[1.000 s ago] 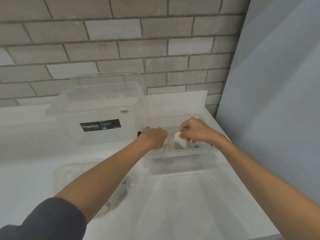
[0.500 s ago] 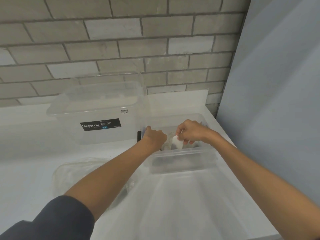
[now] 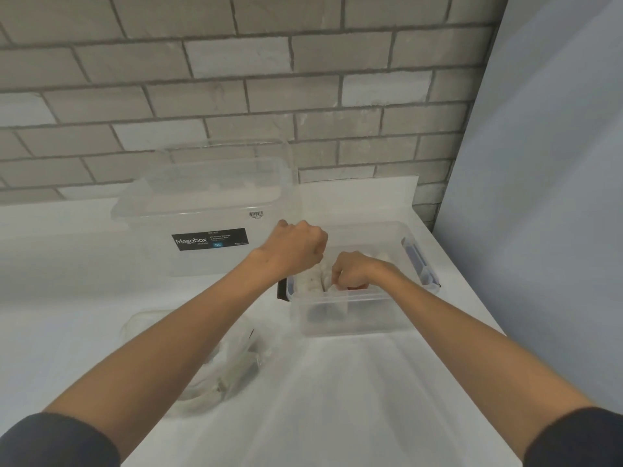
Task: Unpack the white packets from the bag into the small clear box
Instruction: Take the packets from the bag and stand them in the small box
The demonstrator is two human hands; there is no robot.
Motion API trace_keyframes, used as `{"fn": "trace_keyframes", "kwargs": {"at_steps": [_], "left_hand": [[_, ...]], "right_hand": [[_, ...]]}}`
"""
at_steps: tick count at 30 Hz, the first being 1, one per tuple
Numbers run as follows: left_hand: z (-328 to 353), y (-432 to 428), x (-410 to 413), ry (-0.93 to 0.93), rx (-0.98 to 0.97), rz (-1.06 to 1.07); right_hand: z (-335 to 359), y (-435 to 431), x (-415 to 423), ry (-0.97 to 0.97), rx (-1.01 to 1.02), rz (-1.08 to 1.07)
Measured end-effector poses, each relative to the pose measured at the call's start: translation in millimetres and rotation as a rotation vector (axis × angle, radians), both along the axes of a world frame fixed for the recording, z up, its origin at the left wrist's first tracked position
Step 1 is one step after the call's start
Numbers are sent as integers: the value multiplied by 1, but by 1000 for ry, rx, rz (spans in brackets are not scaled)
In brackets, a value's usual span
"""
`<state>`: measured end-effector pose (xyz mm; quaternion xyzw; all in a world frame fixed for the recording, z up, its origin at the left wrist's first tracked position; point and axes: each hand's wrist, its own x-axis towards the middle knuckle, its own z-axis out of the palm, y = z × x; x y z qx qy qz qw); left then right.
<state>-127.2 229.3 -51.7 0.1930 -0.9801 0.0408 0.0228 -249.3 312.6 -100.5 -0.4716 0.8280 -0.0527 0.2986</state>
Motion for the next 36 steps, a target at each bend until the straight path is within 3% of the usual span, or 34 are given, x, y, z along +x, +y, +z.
{"fn": "trace_keyframes", "kwargs": {"at_steps": [13, 24, 31, 36], "left_hand": [[5, 2, 24, 98, 177, 6], [15, -26, 97, 368, 447, 68], [9, -53, 175, 269, 492, 198], [-9, -61, 210, 20, 615, 223]], "right_hand": [[20, 7, 2, 46, -125, -15], [81, 18, 58, 60, -631, 13], [86, -9, 136, -36, -600, 137], [53, -39, 178, -81, -436, 232]]}}
